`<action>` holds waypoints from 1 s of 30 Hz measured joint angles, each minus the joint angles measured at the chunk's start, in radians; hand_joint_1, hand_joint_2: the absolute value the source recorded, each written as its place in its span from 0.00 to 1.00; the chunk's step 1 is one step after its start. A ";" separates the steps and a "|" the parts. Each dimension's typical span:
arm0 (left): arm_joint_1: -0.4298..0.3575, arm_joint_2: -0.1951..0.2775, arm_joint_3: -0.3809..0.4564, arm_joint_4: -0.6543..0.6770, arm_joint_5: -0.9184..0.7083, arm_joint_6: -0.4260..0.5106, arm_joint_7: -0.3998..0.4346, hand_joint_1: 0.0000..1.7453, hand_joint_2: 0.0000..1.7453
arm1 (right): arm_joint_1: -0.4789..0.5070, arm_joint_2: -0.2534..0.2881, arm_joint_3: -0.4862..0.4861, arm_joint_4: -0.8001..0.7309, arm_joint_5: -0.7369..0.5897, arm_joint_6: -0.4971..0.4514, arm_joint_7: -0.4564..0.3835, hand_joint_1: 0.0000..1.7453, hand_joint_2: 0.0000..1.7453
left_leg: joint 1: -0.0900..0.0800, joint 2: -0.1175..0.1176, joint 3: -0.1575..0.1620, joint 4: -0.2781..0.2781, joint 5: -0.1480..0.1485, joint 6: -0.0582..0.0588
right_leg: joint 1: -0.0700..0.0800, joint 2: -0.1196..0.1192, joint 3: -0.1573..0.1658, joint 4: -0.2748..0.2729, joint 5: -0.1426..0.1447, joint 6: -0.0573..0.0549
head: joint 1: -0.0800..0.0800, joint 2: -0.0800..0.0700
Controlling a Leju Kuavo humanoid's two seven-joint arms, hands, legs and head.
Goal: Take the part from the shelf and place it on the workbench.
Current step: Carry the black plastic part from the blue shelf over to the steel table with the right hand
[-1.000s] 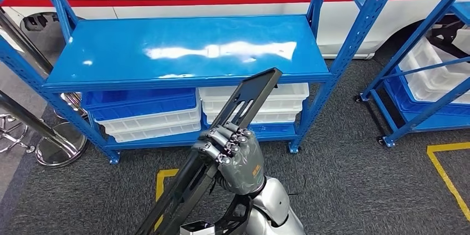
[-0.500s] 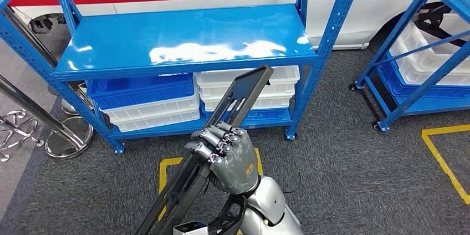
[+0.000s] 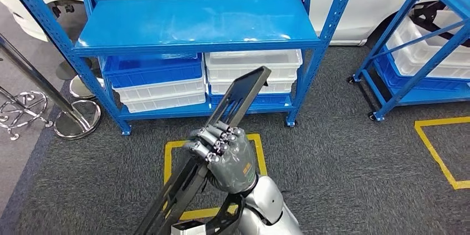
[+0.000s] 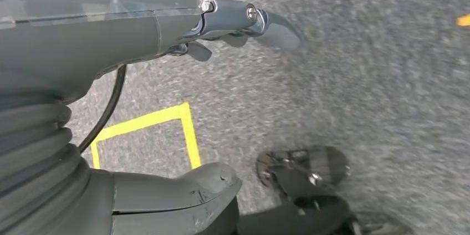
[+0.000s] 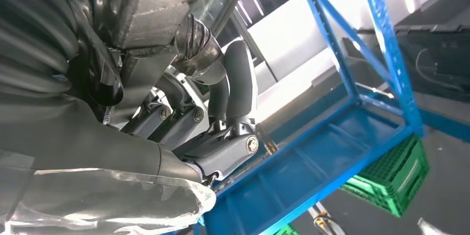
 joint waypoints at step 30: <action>0.000 0.016 0.000 0.001 0.005 -0.023 0.000 0.00 1.00 | -0.017 0.000 0.025 0.029 -0.001 0.000 -0.002 1.00 1.00 | -0.004 0.006 0.041 -0.029 -0.011 -0.005 | 0.013 -0.001 0.012 -0.042 0.051 -0.020 | 0.000 0.000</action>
